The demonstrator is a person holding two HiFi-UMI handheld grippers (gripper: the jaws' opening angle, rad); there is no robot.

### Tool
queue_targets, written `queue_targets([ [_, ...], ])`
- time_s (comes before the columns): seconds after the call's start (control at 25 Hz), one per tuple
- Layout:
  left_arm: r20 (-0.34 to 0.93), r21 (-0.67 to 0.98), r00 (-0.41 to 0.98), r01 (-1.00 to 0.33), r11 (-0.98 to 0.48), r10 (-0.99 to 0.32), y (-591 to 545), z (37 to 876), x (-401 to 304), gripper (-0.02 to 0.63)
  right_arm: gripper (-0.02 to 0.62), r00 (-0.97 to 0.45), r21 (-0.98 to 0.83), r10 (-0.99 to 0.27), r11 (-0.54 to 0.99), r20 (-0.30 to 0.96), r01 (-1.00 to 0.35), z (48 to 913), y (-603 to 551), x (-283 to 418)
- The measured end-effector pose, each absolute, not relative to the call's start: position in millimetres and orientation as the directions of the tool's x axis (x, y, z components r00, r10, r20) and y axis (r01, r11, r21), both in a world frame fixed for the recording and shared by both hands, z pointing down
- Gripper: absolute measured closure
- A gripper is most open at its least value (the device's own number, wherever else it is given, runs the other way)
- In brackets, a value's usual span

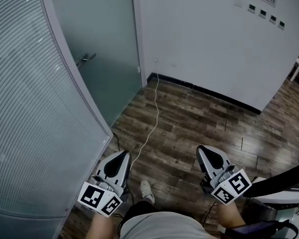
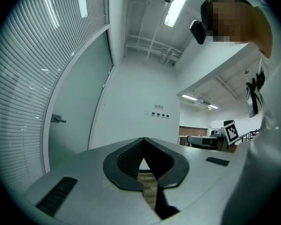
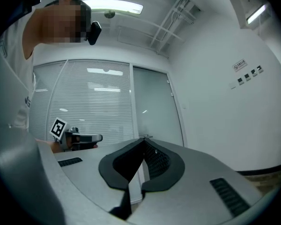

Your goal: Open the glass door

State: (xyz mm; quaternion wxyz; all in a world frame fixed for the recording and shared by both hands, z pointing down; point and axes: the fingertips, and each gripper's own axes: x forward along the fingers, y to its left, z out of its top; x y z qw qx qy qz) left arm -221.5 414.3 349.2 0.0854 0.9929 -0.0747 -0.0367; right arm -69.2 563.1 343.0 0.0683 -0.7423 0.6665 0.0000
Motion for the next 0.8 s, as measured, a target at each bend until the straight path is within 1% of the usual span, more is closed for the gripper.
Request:
queue_targets([
  [0.2, -0.059, 0.173, 0.986, -0.146, -0.974, -0.158, 342, 350, -191, 0.607, 0.595, 0.116, -0.120, -0.989, -0.104, -0.094, -0.987, 337, 488, -38],
  [0.44, -0.065, 0.174, 0.984, -0.150, -0.973, -0.163, 253, 342, -158, 0.607, 0.595, 0.045, -0.125, -0.994, -0.032, -0.102, -0.992, 328, 389, -17],
  [0.6, -0.064, 0.177, 0.981, -0.172, -0.969, -0.186, 208, 344, -152, 0.607, 0.595, -0.004, -0.113, -0.994, 0.017, -0.113, -0.993, 325, 335, -14],
  [0.8, -0.058, 0.195, 0.971, -0.218, -0.956, -0.233, 167, 351, -153, 0.607, 0.595, -0.055, -0.144, -0.992, 0.072, -0.117, -0.987, 327, 285, -7],
])
